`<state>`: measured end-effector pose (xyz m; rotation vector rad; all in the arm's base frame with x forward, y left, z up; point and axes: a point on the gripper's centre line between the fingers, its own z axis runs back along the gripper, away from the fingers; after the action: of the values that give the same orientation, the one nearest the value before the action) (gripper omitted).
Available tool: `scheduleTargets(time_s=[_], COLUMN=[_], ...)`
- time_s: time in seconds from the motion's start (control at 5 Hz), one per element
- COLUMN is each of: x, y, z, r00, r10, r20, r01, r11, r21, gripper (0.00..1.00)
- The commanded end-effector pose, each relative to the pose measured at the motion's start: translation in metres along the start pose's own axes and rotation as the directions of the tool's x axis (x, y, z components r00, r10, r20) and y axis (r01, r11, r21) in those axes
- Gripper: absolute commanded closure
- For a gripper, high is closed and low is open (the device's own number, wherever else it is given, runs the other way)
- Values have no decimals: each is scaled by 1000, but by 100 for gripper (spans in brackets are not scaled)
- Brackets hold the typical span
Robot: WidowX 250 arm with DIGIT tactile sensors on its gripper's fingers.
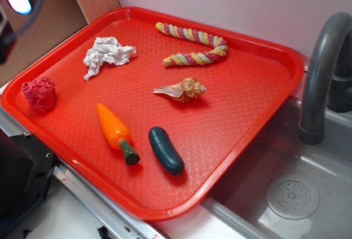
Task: Grab the carrot.
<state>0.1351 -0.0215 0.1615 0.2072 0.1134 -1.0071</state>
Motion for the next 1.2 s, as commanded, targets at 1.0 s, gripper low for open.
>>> scheduleTargets(time_s=[1.0], x=[74], y=[-19], z=[-138], r00=[784], r10=[-613], r20=[-97], r01=[617], r11=[787], r21=[21], gripper=[0])
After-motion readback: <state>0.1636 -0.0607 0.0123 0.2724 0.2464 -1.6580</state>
